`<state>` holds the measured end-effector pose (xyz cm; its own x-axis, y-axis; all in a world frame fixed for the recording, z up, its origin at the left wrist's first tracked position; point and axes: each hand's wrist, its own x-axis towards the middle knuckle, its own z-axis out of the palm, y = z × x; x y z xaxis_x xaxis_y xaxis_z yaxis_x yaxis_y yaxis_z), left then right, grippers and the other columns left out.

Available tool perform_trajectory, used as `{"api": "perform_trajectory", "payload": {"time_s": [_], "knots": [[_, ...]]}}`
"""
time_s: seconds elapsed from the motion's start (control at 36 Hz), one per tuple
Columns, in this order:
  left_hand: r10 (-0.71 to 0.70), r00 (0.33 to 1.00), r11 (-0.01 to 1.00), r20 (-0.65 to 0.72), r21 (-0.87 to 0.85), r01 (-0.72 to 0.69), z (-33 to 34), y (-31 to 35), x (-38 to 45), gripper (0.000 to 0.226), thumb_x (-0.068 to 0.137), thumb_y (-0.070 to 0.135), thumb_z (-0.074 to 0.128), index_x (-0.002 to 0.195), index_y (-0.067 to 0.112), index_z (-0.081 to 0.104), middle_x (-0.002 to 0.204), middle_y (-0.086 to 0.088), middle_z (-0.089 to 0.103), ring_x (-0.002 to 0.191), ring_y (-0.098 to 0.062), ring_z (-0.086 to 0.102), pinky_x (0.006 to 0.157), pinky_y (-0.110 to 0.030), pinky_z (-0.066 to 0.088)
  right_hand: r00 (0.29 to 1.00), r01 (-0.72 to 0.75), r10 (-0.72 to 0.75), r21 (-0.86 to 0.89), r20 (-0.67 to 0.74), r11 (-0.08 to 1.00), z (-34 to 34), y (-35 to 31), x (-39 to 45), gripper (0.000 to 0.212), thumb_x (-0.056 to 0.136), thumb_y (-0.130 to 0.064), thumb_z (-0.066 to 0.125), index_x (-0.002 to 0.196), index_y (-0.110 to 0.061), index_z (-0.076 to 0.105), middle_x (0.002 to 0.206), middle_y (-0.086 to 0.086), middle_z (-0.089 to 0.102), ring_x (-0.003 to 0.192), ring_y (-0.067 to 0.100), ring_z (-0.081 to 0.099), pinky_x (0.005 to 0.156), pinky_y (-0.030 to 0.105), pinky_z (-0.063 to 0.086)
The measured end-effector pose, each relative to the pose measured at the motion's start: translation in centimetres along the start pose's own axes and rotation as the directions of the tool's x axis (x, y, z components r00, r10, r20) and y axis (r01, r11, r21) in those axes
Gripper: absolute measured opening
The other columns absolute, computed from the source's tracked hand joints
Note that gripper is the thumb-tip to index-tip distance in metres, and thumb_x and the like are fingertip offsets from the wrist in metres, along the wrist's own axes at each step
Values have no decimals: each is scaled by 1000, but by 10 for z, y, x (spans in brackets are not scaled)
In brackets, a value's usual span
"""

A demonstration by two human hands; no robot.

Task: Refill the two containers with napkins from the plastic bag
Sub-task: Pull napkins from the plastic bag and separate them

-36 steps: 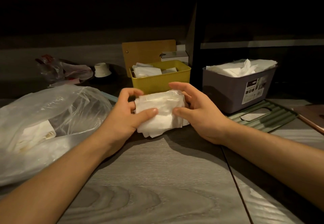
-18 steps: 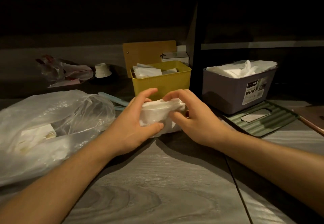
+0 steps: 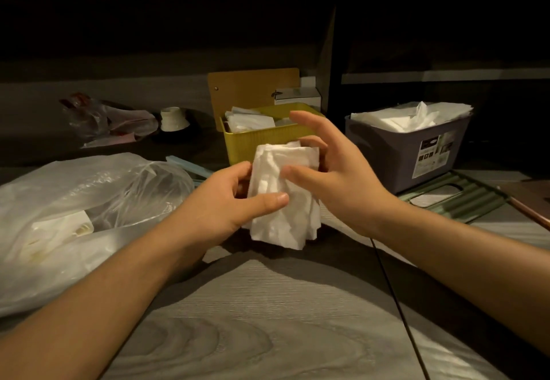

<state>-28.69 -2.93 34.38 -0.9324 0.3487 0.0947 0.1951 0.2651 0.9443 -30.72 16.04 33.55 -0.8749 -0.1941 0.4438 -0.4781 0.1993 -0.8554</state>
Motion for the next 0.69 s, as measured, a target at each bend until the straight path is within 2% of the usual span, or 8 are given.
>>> {"api": "perform_trajectory", "payload": {"time_s": [0.11,0.19,0.28,0.39,0.5,0.56,0.61,0.69], "knots": [[-36,992,960,-118,-281,2,11,2,1,48,70,28,69,117,33,60,102,9,77,96,-13,75,78,-36,60,998,-46,42,92,37,995,9,-5,-4,69,94,-18,68,150,-41,34,133,-10,59,119,8,61,97,39,57],[-114,969,869,-217,-495,-8,16,3,2,38,78,22,67,115,32,61,100,6,78,93,-14,75,77,-37,58,983,-134,113,146,142,980,14,-7,-9,66,98,-30,62,152,-44,27,131,-16,59,112,0,64,93,31,57],[-174,964,792,-203,-610,14,20,5,0,31,93,20,62,123,27,61,106,-1,78,96,-17,75,75,-36,60,965,-163,136,107,225,981,21,-11,-13,60,101,-37,53,152,-46,21,127,-22,58,110,-5,62,88,21,56],[-177,972,773,-153,-633,41,25,3,0,34,96,26,61,130,26,61,114,-5,76,104,-22,73,87,-44,59,960,-179,159,70,230,981,28,-12,-15,59,102,-42,52,152,-47,22,137,-21,53,124,1,55,104,33,49],[-238,950,689,-205,-725,16,22,2,4,28,95,16,61,122,22,61,105,-8,78,96,-24,75,74,-43,61,957,-253,241,58,163,966,27,-6,-15,62,95,-26,66,147,-38,35,125,-14,62,110,6,65,94,35,57],[-246,940,672,-235,-741,-9,18,1,6,29,93,12,63,121,20,61,104,-9,78,97,-23,75,74,-42,61,962,-246,243,10,128,969,23,-5,-14,58,92,-15,69,142,-31,45,118,-10,65,103,7,67,88,32,60],[-211,938,734,-276,-679,-35,12,-2,8,31,91,9,65,120,20,62,107,-7,77,99,-21,74,79,-39,60,976,-206,207,-17,68,978,16,-5,-10,51,90,-9,69,135,-27,53,114,-10,67,98,5,69,82,29,61],[-105,947,877,-303,-477,-55,1,-8,8,38,89,5,66,121,26,59,110,-3,74,96,-19,74,79,-34,62,991,-132,130,-54,-41,990,6,-6,-4,49,91,-7,66,133,-30,55,118,-10,62,97,9,69,78,31,62]]}}
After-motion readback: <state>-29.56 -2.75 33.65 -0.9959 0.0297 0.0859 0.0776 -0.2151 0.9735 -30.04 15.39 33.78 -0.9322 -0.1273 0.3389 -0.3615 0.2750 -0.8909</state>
